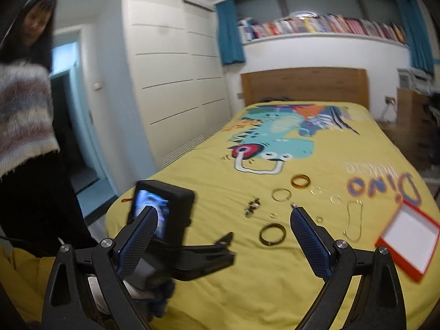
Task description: Organize jewelry
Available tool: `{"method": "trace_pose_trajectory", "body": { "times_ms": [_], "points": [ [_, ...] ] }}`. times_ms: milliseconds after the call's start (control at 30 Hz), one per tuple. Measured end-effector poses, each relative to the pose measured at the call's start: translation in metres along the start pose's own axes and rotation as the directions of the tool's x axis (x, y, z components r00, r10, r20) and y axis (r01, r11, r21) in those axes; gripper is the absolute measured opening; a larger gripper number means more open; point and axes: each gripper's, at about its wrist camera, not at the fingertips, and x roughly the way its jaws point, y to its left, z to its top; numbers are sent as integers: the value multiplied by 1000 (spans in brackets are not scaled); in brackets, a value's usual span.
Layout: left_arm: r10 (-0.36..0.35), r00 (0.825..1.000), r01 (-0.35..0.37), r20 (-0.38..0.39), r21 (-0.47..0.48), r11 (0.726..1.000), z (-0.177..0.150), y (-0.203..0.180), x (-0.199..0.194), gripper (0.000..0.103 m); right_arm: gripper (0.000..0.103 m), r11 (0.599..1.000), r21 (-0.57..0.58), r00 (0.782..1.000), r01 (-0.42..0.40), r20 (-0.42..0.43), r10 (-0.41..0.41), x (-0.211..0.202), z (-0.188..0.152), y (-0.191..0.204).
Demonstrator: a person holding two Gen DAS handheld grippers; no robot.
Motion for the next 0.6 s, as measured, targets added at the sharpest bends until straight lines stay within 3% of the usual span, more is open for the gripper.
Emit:
{"method": "trace_pose_trajectory", "body": {
  "times_ms": [100,300,600],
  "points": [
    [2,1000,-2,12,5,1000,6,2,1,84,96,999,-39,1000,-26,-4,26,9,10,19],
    [29,999,-29,44,2,1000,12,7,0,84,96,997,-76,1000,5,-17,-6,25,21,40],
    [34,999,-33,37,-19,999,11,11,6,84,96,996,-84,999,22,-36,-26,29,20,45]
  ]
}}
